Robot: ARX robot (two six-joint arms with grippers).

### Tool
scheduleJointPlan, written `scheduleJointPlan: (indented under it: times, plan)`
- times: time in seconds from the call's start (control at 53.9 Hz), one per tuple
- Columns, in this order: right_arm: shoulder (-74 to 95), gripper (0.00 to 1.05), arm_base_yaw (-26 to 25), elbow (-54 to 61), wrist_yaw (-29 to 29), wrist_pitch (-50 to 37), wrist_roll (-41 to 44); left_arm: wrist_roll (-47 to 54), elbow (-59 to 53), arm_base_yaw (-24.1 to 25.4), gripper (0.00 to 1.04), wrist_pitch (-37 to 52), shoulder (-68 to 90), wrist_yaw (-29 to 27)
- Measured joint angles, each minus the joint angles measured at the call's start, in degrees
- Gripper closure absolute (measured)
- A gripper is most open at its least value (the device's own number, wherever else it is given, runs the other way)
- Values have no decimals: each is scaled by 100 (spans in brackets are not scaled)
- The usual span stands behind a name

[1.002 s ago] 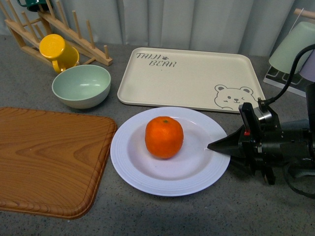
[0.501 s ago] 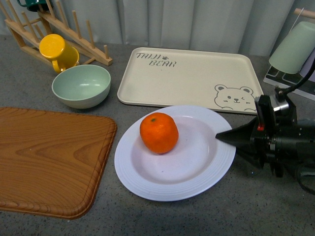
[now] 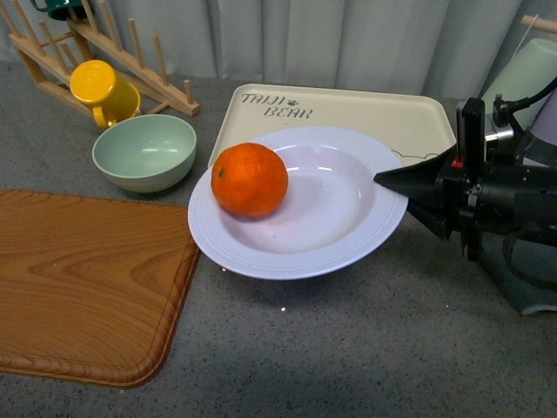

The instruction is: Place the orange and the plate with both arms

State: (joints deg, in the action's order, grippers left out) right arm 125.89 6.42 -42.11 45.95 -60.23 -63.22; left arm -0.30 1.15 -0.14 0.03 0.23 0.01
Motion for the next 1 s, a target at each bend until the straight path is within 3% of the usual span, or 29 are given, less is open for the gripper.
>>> scheduleJointPlan:
  times: [0.167, 0.575, 1.002]
  plan:
    - [122, 103, 0, -267, -240, -332, -361, 0, 0, 0, 6, 0, 0, 0]
    - [791, 103, 94, -999, -1604, -1130, -1648, 0, 0, 0, 6, 0, 0, 0]
    - [1471, 103, 529, -1862, -3003, -461, -2127, 0, 0, 0, 6, 0, 0, 0]
